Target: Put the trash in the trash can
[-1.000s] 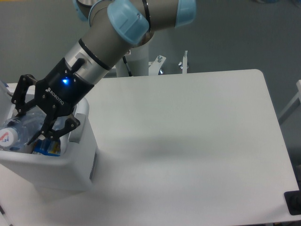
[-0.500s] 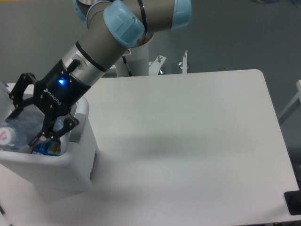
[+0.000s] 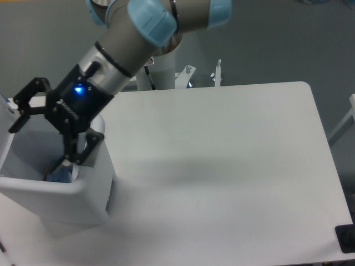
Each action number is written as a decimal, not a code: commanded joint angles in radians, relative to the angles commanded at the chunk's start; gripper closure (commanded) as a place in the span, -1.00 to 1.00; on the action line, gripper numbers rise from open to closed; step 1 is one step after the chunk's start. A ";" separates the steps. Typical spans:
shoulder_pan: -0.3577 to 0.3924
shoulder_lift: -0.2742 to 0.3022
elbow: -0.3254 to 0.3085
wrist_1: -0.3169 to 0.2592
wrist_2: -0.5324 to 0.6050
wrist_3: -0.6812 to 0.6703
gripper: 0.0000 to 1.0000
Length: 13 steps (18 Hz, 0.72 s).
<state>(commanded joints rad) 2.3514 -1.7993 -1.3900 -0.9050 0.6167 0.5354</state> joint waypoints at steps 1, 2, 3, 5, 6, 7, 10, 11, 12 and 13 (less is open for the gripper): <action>0.020 -0.003 0.015 0.000 0.000 0.000 -1.00; 0.038 -0.008 0.028 0.000 0.000 0.000 -1.00; 0.055 -0.009 0.031 0.000 0.000 0.000 -1.00; 0.107 -0.011 0.019 0.003 0.011 0.005 -1.00; 0.136 -0.011 0.014 0.003 0.030 0.009 -1.00; 0.163 -0.012 0.014 0.000 0.056 0.020 -1.00; 0.216 -0.052 0.012 0.002 0.162 0.029 -1.00; 0.230 -0.069 0.011 0.000 0.196 0.035 -1.00; 0.242 -0.083 0.011 0.000 0.227 0.055 -1.00; 0.252 -0.100 0.011 -0.002 0.259 0.078 -1.00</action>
<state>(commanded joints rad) 2.6031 -1.8989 -1.3790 -0.9066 0.8756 0.6134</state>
